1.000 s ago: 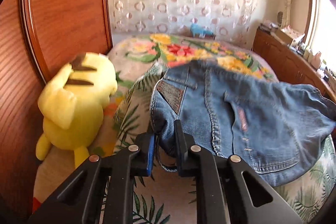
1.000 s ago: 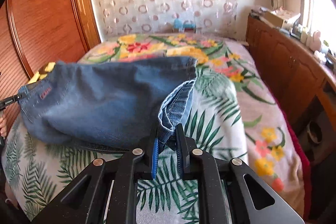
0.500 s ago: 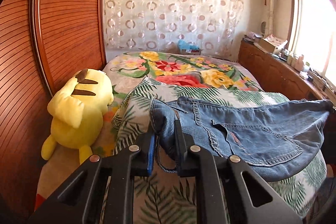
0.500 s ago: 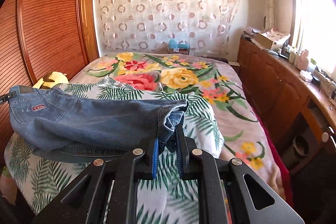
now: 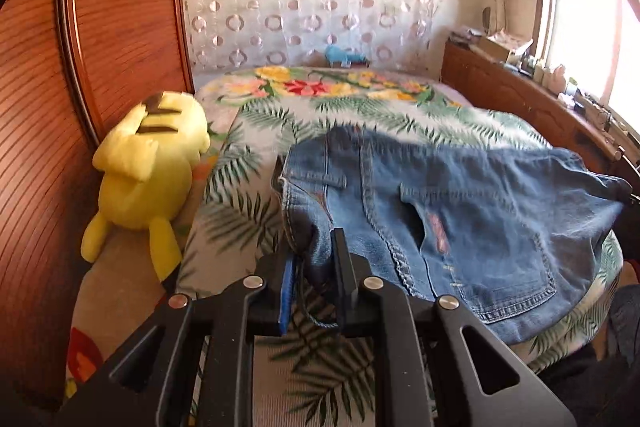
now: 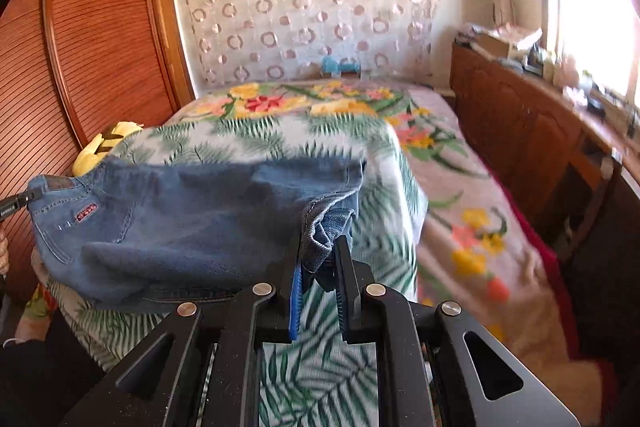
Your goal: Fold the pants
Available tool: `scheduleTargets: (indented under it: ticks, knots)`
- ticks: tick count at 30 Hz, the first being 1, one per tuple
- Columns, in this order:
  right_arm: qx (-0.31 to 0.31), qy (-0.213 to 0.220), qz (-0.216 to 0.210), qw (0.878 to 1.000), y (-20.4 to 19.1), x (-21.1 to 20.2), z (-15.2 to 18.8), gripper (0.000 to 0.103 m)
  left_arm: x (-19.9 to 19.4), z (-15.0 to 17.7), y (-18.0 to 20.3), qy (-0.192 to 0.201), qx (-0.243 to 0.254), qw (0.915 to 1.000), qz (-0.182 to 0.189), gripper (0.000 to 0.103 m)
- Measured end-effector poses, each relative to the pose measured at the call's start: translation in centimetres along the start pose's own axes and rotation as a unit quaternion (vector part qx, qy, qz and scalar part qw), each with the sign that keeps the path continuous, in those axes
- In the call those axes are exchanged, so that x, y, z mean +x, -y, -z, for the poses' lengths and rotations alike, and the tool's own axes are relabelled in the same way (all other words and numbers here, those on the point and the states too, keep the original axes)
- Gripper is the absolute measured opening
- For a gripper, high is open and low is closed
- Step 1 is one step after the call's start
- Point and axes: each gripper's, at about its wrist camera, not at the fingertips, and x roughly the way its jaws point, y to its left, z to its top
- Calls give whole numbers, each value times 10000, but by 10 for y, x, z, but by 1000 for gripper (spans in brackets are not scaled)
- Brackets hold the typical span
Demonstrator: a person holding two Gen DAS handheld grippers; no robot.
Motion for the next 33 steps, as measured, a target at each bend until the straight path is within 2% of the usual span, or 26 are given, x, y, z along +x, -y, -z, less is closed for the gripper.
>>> scheduleTargets:
  ticks: [3,5,7,9,10,11,13,15,23,27,33]
  knots:
    - [249,-89,-3,9997,7,9,8,15,2,7,-6,-105,-82,9999,15,24]
    - [282,-71,16,9996,7,12,7,15,0,12,-10,-124,-119,9998,-44,39]
    - [325,-52,2,9995,10,10,7,16,-3,14,-13,-64,-134,9999,-70,47]
    - [357,-45,13,9994,11,8,7,20,-7,16,-13,-24,-131,9999,-34,50]
    - [355,-23,20,9994,9,1,13,21,-9,17,-12,-2,-117,9999,-25,57]
    - [349,12,34,9994,8,-2,13,22,-11,17,-10,22,-101,9999,-5,71]
    - [329,66,80,9994,4,-4,18,24,-14,17,-5,132,-70,9998,95,80]
    - [316,121,102,9994,1,-7,17,30,-14,15,0,99,-7,9998,189,80]
    - [273,291,27,9992,-6,-12,26,36,-8,9,42,283,179,9980,535,80]
    - [340,239,88,9991,-2,-10,34,42,7,11,67,126,337,9966,735,80]
    - [463,123,131,9988,10,-7,39,43,23,24,87,-148,424,9951,883,80]
